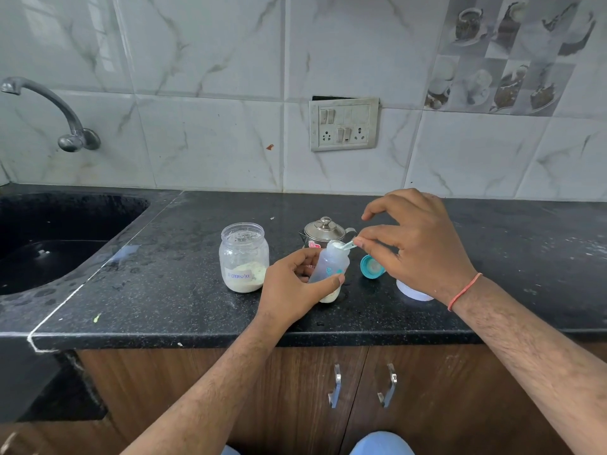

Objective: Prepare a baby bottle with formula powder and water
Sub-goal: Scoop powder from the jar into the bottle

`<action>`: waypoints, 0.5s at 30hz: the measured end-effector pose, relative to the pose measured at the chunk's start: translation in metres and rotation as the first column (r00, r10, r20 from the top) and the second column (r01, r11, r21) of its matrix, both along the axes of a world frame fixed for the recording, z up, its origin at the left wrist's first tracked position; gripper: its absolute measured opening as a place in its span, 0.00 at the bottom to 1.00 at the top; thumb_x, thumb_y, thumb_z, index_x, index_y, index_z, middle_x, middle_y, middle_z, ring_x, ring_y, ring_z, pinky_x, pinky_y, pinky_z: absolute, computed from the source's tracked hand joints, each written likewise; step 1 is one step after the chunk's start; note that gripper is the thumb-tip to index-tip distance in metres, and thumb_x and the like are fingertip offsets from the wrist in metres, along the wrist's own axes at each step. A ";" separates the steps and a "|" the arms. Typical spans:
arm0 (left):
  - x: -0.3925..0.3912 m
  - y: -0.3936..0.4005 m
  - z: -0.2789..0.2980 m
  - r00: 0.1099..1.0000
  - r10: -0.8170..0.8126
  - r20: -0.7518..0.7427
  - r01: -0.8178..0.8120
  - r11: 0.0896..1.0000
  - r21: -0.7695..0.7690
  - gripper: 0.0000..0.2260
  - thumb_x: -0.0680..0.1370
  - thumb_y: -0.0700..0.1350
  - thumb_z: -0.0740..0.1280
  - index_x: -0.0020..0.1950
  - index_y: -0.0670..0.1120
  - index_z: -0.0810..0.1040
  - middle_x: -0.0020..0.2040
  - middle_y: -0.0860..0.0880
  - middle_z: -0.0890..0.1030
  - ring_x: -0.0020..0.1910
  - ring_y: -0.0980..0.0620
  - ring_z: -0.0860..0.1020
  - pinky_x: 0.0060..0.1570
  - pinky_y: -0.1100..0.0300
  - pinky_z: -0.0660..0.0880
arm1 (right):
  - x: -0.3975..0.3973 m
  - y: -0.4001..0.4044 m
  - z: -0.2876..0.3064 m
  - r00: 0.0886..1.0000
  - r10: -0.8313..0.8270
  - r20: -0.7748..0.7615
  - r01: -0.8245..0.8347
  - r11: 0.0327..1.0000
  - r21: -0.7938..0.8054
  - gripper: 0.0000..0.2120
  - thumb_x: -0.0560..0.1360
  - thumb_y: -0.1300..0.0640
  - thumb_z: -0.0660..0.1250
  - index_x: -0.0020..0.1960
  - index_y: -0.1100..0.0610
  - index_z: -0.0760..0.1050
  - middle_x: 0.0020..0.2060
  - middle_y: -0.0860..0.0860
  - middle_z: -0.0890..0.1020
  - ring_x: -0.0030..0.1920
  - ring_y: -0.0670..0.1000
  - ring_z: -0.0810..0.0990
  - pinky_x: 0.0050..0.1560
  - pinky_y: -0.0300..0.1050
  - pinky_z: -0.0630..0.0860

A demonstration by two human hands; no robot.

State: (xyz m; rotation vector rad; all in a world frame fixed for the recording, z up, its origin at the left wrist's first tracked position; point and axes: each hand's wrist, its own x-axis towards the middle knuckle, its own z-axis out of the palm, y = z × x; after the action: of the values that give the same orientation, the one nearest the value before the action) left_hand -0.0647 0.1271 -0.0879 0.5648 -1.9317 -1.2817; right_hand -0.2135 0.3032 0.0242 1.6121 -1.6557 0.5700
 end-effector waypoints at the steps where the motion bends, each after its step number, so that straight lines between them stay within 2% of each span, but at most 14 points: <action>1: 0.000 0.000 0.000 1.000 0.001 0.001 -0.001 1.000 0.001 0.38 0.64 0.65 0.83 0.72 0.53 0.85 0.57 0.60 0.89 0.55 0.59 0.87 0.60 0.53 0.86 | 0.001 -0.001 0.000 1.000 0.004 0.018 -0.004 1.000 0.004 0.06 0.79 0.47 0.75 0.47 0.46 0.89 0.54 0.45 0.84 0.59 0.54 0.78 0.56 0.56 0.71; 6: 0.001 0.001 0.002 0.999 0.019 0.029 -0.019 1.000 -0.019 0.33 0.69 0.57 0.86 0.72 0.54 0.84 0.58 0.59 0.88 0.56 0.57 0.86 0.61 0.53 0.86 | 0.000 -0.002 0.006 0.997 -0.025 0.069 0.027 0.999 -0.030 0.08 0.78 0.44 0.73 0.46 0.45 0.89 0.49 0.42 0.83 0.53 0.52 0.78 0.54 0.57 0.70; 11: 0.002 0.002 0.003 0.999 0.016 0.041 -0.015 1.000 -0.020 0.31 0.70 0.57 0.86 0.71 0.55 0.84 0.58 0.60 0.88 0.57 0.58 0.86 0.62 0.53 0.85 | -0.005 -0.004 0.008 0.990 -0.029 0.137 0.030 1.000 -0.005 0.09 0.78 0.43 0.73 0.46 0.46 0.89 0.45 0.41 0.81 0.48 0.47 0.75 0.50 0.54 0.71; 15: 0.002 0.001 0.004 0.999 0.023 0.048 -0.022 0.999 -0.025 0.32 0.70 0.57 0.86 0.72 0.55 0.84 0.59 0.59 0.88 0.57 0.58 0.86 0.62 0.53 0.85 | -0.007 -0.006 0.009 0.984 -0.049 0.174 0.049 0.999 0.004 0.12 0.79 0.41 0.70 0.46 0.45 0.89 0.45 0.39 0.82 0.49 0.43 0.72 0.51 0.58 0.73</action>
State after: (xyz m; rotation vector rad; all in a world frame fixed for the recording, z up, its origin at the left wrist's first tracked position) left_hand -0.0630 0.1283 -0.0843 0.6082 -1.9723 -1.2396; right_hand -0.2210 0.2976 0.0330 1.5535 -1.8168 0.7027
